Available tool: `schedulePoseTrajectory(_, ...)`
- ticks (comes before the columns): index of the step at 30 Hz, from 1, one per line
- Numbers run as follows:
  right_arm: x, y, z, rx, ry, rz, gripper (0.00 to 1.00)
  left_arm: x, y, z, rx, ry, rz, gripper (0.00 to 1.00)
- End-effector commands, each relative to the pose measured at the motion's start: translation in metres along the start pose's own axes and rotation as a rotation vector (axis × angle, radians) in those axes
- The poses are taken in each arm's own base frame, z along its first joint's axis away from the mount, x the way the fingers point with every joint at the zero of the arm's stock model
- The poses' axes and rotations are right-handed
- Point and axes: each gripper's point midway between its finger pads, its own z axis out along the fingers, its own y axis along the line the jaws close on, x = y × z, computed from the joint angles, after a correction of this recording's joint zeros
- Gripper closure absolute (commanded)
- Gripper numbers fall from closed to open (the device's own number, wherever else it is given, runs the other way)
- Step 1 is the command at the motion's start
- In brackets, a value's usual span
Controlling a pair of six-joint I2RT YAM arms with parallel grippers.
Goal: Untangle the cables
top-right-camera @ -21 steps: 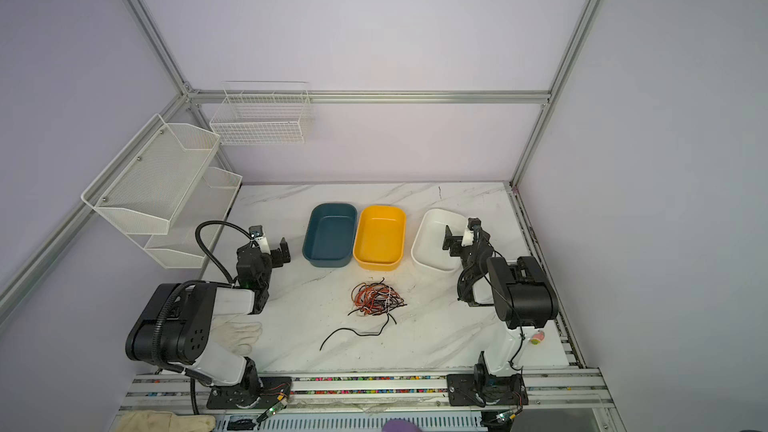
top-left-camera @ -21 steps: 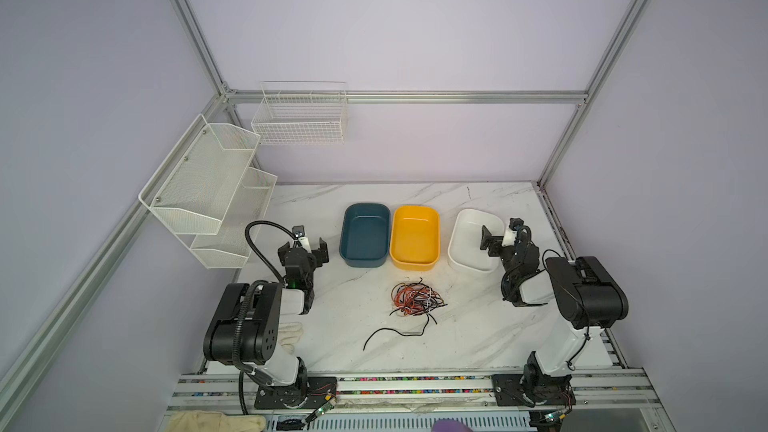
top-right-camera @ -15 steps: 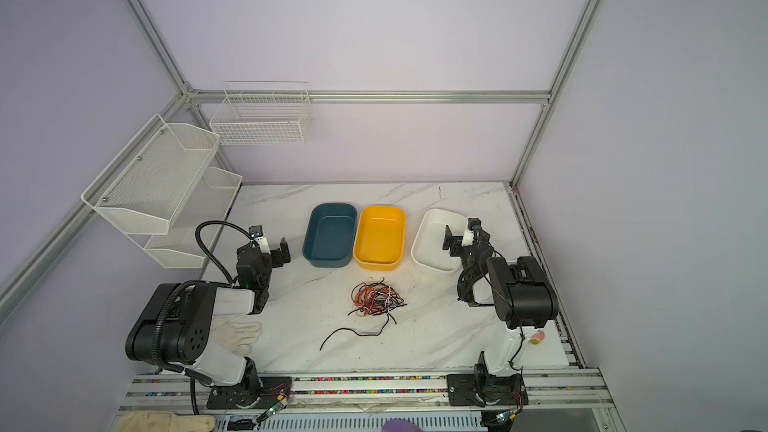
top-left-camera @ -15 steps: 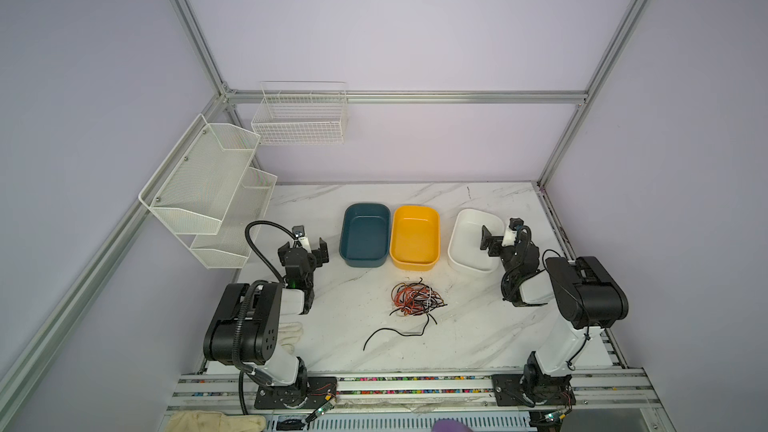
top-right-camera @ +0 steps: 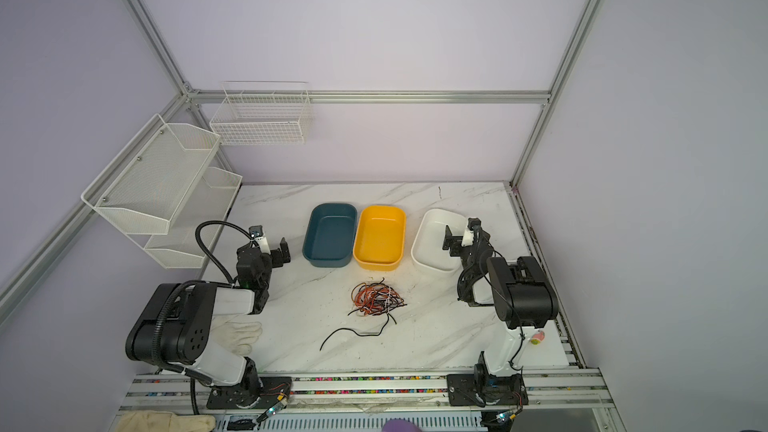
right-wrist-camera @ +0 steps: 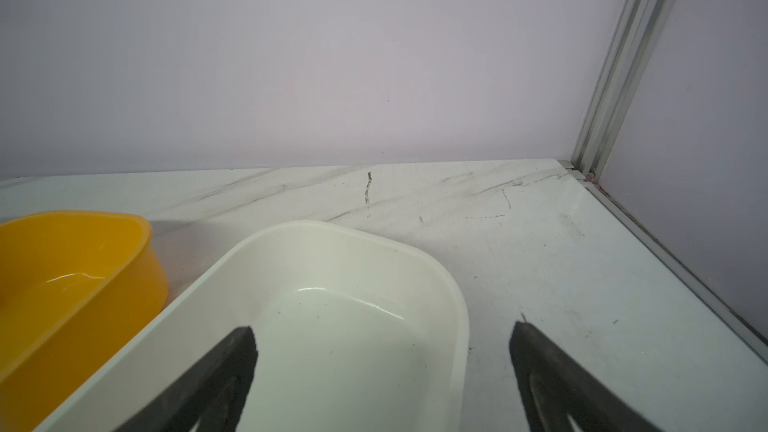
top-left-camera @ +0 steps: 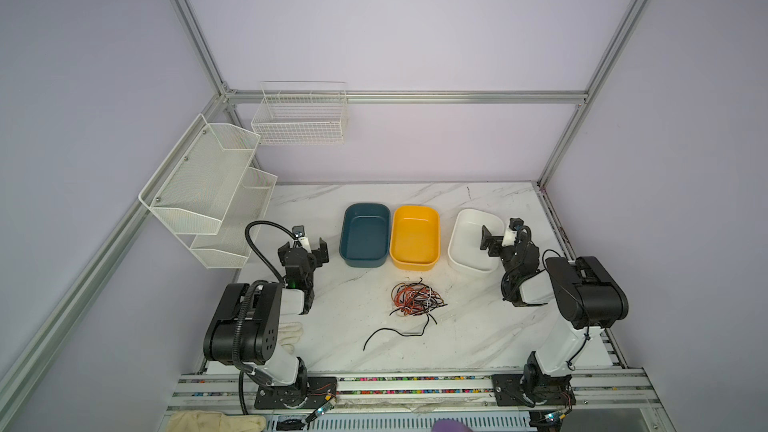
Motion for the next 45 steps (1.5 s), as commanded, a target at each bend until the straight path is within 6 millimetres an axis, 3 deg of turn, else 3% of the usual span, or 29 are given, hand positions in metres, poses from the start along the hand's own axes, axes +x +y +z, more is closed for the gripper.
schedulePoseTrajectory(1,-0.011,0.001,-0.002,-0.001,-0.041,-0.016,0.02,-0.002,0.0,-0.005,0.004,-0.032,0.008,0.0)
schedulePoseTrajectory(24,-0.014,-0.001,-0.004,0.015,-0.05,-0.029,0.02,-0.002,0.0,-0.005,0.003,-0.031,0.008,0.0)
schedulePoseTrajectory(27,-0.028,-0.007,-0.004,0.06,-0.034,-0.011,0.02,-0.003,0.0,-0.005,0.003,-0.033,0.007,0.0)
schedulePoseTrajectory(29,-0.043,0.006,0.007,0.026,0.023,-0.035,0.02,-0.002,0.0,-0.005,0.003,-0.031,0.007,0.0)
schedulePoseTrajectory(33,-0.107,0.036,-0.022,0.056,-0.143,-0.008,0.02,-0.005,0.003,-0.006,-0.013,-0.042,0.003,0.0)
schedulePoseTrajectory(35,-0.145,0.046,-0.034,0.012,-0.217,0.128,0.02,-0.017,0.019,-0.011,-0.099,-0.047,-0.041,0.0)
schedulePoseTrajectory(38,-0.181,0.063,-0.039,-0.12,-0.206,0.458,0.02,-0.045,0.02,-0.029,-0.074,-0.079,-0.048,0.0)
schedulePoseTrajectory(40,-0.188,0.084,-0.044,-0.242,-0.166,0.501,0.02,-0.07,0.022,-0.045,-0.058,-0.142,-0.11,0.0)
schedulePoseTrajectory(42,-0.189,0.089,-0.046,-0.291,-0.15,0.614,0.02,-0.097,0.022,-0.063,-0.023,-0.193,-0.184,0.0)
schedulePoseTrajectory(45,-0.189,0.111,-0.053,-0.407,-0.083,0.602,0.02,-0.136,0.018,-0.094,0.071,-0.278,-0.345,0.0)
